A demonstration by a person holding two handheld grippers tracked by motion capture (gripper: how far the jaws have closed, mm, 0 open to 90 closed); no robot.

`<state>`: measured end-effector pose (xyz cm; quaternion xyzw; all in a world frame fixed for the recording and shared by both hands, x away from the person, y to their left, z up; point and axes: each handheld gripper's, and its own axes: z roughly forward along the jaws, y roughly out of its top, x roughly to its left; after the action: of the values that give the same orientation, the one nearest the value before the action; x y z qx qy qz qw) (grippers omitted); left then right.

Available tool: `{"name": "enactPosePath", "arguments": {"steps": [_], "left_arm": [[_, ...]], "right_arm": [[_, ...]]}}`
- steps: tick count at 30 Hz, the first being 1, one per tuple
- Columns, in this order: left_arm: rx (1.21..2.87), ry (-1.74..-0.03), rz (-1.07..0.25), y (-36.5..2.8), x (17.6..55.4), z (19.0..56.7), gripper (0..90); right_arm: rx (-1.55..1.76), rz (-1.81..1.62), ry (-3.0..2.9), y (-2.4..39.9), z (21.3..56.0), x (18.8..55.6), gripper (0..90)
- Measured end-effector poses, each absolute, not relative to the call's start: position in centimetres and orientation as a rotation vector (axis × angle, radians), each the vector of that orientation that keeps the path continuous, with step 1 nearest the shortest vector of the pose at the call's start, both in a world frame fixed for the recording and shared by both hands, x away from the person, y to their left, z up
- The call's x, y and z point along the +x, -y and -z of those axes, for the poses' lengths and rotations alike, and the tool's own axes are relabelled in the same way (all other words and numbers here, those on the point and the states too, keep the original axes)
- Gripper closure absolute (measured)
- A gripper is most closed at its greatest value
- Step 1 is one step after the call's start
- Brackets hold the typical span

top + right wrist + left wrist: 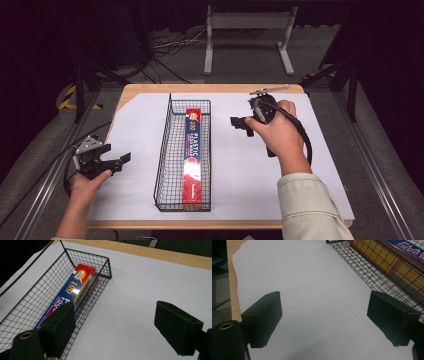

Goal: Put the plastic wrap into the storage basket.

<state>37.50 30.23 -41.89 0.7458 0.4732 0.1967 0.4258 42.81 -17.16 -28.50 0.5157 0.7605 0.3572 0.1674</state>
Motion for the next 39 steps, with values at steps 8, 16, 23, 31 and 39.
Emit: {"name": "enactPosePath", "arguments": {"steps": [8, 16, 23, 31, 39], "left_arm": [[1.877, -1.152, -0.499, -30.2, 37.4, 42.3, 12.4], [1.868, -1.115, -0.502, -30.4, 37.0, 43.2, 11.1], [1.85, -1.079, -0.508, -30.7, 36.4, 43.5, 11.3], [1.817, -1.061, -0.484, -31.0, 36.2, 44.1, 11.6], [1.78, -1.055, -0.454, -31.4, 36.2, 45.1, 12.3]], "right_arm": [[1.394, -1.052, -2.158, 20.0, 29.3, 42.5, 17.3], [1.332, -1.096, -2.16, 21.7, 30.1, 42.1, 16.4], [1.294, -1.088, -2.146, 23.7, 31.8, 41.7, 16.4], [1.262, -1.138, -2.119, 25.5, 34.1, 41.0, 16.3], [1.24, -1.121, -2.105, 26.9, 37.1, 40.7, 15.3]]}}
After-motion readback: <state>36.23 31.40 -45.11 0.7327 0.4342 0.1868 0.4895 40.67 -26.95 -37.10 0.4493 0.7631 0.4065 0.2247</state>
